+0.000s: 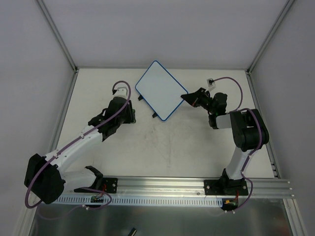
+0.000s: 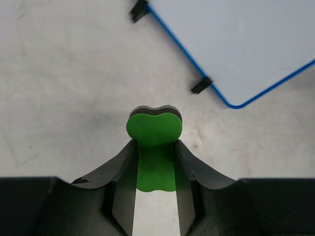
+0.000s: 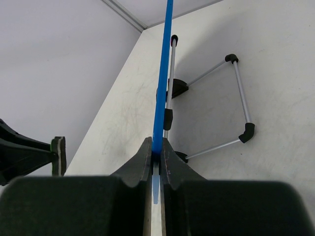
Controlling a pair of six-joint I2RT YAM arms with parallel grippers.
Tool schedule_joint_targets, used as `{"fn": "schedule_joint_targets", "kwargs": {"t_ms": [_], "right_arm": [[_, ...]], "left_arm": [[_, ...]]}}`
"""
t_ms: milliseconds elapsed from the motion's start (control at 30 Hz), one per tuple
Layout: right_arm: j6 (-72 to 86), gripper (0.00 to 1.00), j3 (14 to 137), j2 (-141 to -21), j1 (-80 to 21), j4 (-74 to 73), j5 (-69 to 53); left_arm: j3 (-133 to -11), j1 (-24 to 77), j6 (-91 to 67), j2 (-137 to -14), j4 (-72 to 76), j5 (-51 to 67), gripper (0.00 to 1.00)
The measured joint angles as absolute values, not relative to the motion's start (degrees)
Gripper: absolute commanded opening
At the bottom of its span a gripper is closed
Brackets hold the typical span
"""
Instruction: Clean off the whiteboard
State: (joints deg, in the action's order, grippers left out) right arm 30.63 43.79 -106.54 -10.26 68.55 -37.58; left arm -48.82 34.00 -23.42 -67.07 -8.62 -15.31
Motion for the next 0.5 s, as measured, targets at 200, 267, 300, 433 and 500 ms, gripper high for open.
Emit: {"fn": "schedule_joint_targets", "kwargs": {"t_ms": [200,267,300,433,500], "right_arm": [[30.6,0.0,43.8,-106.5,-10.3,68.5,-37.6],[30.6,0.0,43.8,-106.5,-10.3,68.5,-37.6],[30.6,0.0,43.8,-106.5,-10.3,68.5,-37.6],[30.6,0.0,43.8,-106.5,-10.3,68.5,-37.6],[30.6,0.0,43.8,-106.5,-10.3,68.5,-37.6]], "left_arm": [[-44.0,28.8,-27.1,-63.0,-18.5,-18.5,0.0],[-42.6,27.6,-27.9,-62.2,-20.5,-18.8,0.03],[-42.2,27.1,-28.0,-62.2,-20.9,-18.7,0.02],[-41.2,24.2,-28.6,-65.1,-22.7,-17.4,0.03],[-41.2,23.4,-28.9,-68.1,-22.9,-16.7,0.06]]}}
